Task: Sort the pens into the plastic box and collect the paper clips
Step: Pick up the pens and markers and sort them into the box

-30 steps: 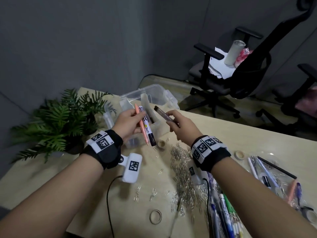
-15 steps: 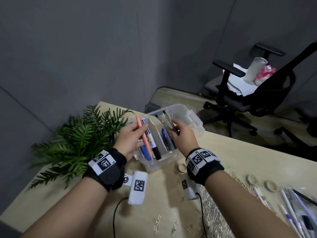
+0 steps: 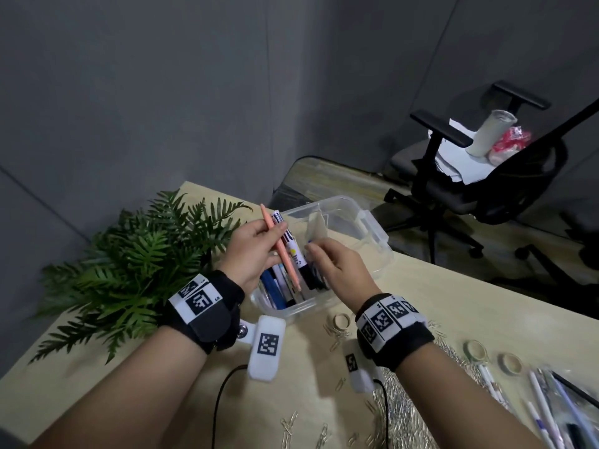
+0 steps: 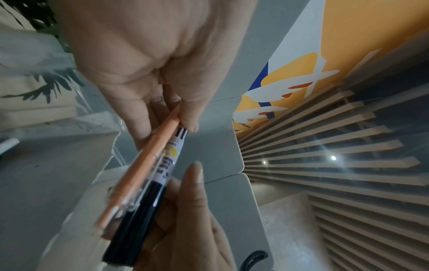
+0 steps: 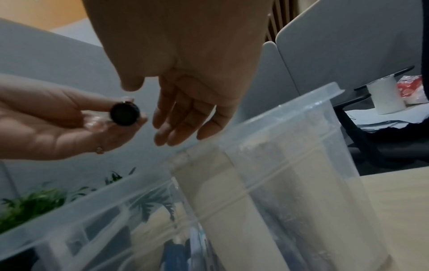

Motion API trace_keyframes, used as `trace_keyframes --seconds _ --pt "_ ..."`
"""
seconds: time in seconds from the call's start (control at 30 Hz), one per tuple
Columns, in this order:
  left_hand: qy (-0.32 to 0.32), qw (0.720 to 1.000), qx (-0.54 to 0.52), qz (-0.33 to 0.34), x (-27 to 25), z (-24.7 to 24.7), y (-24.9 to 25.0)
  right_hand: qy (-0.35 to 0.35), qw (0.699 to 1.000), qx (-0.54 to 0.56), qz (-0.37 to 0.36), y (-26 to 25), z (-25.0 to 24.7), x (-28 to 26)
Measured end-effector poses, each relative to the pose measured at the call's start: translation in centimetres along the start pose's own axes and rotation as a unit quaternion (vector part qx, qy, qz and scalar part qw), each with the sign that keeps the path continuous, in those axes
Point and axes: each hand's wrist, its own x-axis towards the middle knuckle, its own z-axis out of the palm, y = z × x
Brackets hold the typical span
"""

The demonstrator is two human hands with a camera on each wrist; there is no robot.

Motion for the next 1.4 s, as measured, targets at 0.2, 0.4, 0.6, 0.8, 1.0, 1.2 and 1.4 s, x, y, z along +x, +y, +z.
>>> trace_keyframes --seconds 0.2,0.4,0.6,0.8,1.0,1.2,1.4 --pt "0.019 0.999 0.028 0.020 0.0 0.7 0.0 -0.002 0.998 0.054 0.041 0.0 1.1 -0.2" --pt "0.060 0.994 0.062 0.062 -1.0 -1.6 0.3 -0.017 0.998 -0.037 0.050 0.4 2.1 0.1" --pt "0.029 0.991 0.113 0.066 -1.4 -2.7 0.9 -0.020 0.984 -0.166 0.059 -0.8 3.0 -0.1" --pt "-0.008 0.989 0.129 0.071 -1.3 -0.9 0.3 -0.067 0.997 0.014 0.042 -2.5 1.8 -1.3" --pt "-0.013 0.986 0.161 0.051 -0.4 0.3 -0.4 0.032 0.997 -0.049 0.050 -1.0 -0.2 -1.0" --pt "-0.014 0.981 0.177 0.073 -1.6 0.7 -0.2 0.015 0.964 -0.239 0.116 -0.2 -0.2 -0.2" --pt "-0.089 0.963 0.240 0.083 -3.7 2.5 -1.0 0.097 0.979 -0.172 0.049 1.1 -2.2 -3.2"
